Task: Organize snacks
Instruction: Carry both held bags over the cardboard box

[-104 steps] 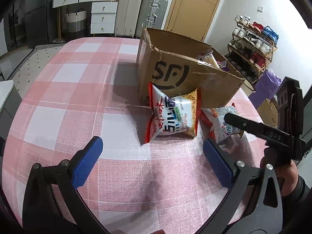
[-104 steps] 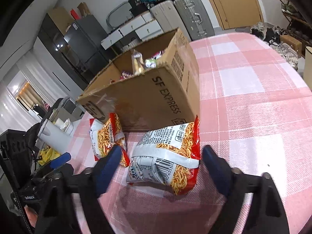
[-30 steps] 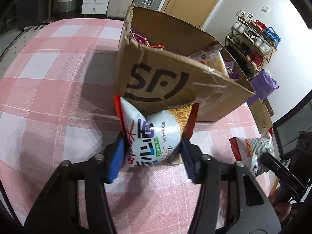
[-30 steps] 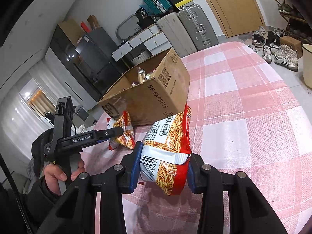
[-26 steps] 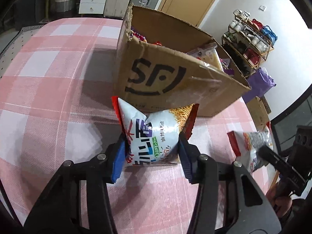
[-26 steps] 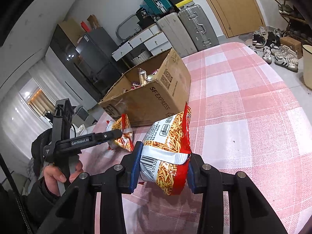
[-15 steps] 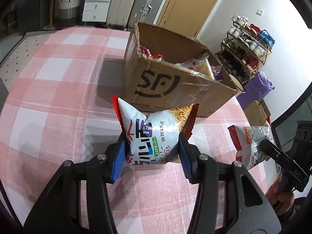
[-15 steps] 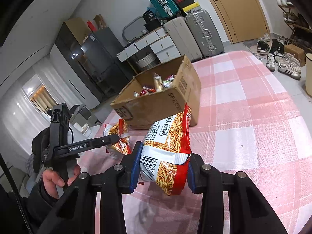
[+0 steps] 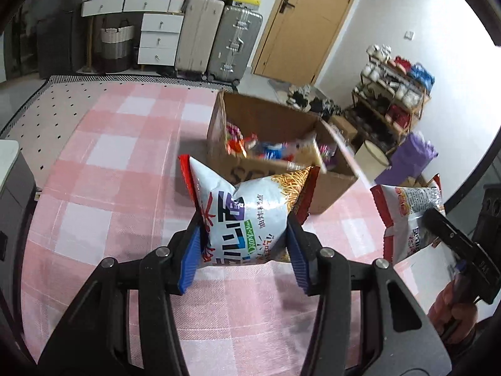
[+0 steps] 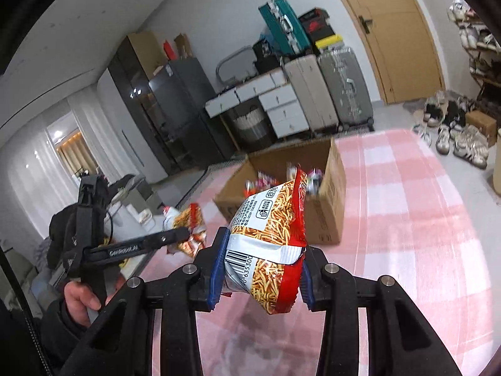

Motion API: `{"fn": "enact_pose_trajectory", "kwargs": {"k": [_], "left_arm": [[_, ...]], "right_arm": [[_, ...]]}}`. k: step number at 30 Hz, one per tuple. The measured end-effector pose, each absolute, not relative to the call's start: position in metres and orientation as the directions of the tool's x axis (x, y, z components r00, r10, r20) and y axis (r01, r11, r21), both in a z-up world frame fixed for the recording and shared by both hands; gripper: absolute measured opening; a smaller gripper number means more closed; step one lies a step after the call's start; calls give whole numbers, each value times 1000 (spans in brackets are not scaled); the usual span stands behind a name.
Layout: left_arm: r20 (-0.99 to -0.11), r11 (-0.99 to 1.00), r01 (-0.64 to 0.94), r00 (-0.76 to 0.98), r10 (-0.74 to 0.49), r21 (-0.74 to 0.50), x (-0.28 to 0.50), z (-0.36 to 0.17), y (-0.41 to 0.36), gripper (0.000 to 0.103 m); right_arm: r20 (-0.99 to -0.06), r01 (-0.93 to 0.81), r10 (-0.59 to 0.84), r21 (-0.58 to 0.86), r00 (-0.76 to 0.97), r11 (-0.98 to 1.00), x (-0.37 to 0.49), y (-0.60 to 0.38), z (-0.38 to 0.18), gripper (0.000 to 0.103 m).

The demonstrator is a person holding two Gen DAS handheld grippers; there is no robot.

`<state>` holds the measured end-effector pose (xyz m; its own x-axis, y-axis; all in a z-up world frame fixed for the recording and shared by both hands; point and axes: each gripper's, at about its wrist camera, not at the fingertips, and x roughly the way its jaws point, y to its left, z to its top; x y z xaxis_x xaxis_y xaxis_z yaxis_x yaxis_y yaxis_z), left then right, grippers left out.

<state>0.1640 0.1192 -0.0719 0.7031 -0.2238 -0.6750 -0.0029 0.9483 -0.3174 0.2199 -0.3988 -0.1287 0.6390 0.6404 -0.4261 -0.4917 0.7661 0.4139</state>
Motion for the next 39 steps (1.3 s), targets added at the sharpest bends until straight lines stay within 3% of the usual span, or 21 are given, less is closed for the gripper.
{"fn": "enact_pose_trajectory", "kwargs": {"k": [19,31,39], "left_arm": [[-619,961,75,751,-230,-266,191,28,119,47],[-631,967,118,739,-237,-225,262,65,99,47],[-666,967,130,704,-246,-219,325,43,86,47]], "right_arm": [[-315,-546,635,331,705,770,262,-378,-34,39],[-341,-545,642,344,686,765,321,-367,-11,39],[-377,-523,632,357,677,774,359,-358,-21,39]]}}
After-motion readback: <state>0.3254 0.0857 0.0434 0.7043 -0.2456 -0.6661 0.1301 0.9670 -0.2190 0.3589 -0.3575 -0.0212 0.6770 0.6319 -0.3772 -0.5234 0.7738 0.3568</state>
